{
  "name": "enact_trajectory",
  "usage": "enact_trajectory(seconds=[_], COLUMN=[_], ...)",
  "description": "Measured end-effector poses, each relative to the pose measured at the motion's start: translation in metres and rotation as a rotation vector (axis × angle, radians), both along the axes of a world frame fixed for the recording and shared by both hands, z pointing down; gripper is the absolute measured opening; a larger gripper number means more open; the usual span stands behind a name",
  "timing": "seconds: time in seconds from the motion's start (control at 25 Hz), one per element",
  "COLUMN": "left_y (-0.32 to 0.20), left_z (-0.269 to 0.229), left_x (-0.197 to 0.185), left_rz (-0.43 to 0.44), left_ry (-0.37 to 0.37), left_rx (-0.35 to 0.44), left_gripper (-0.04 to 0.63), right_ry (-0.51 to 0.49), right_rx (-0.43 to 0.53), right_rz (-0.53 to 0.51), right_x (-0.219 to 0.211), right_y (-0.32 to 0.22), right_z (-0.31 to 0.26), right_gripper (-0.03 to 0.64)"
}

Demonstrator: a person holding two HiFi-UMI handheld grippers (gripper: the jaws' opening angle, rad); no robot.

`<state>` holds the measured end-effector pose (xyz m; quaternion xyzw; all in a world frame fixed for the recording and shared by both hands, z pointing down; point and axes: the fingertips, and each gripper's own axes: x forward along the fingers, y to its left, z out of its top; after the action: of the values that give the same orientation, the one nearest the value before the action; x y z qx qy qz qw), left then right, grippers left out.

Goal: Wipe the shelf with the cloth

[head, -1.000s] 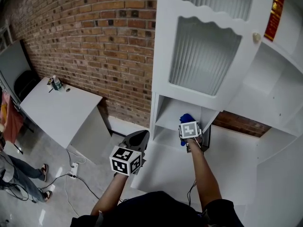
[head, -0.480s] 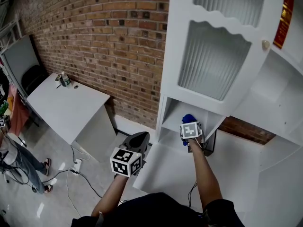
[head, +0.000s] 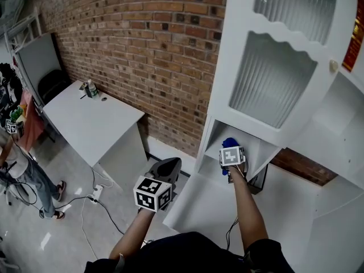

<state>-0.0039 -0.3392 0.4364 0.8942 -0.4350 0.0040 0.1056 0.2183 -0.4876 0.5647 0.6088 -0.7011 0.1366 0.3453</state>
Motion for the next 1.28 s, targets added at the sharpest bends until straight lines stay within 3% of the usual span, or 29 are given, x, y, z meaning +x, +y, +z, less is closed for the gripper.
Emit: enact_trajectory(seconds=[0.84, 1.28], left_y=[0.009, 0.016], left_z=[0.0, 0.002], left_x=[-0.061, -0.063], left_rz=[-0.143, -0.147], left_ry=[-0.006, 0.006], left_rx=[-0.006, -0.005], left_gripper=[0.017, 0.017], right_ry=[0.048, 0.031], right_rx=[0.027, 0.041], right_rz=[-0.08, -0.089], right_x=[-0.063, -0.068], right_y=[-0.027, -0.022], right_z=[0.002, 0.001], right_gripper=[0.104, 0.104])
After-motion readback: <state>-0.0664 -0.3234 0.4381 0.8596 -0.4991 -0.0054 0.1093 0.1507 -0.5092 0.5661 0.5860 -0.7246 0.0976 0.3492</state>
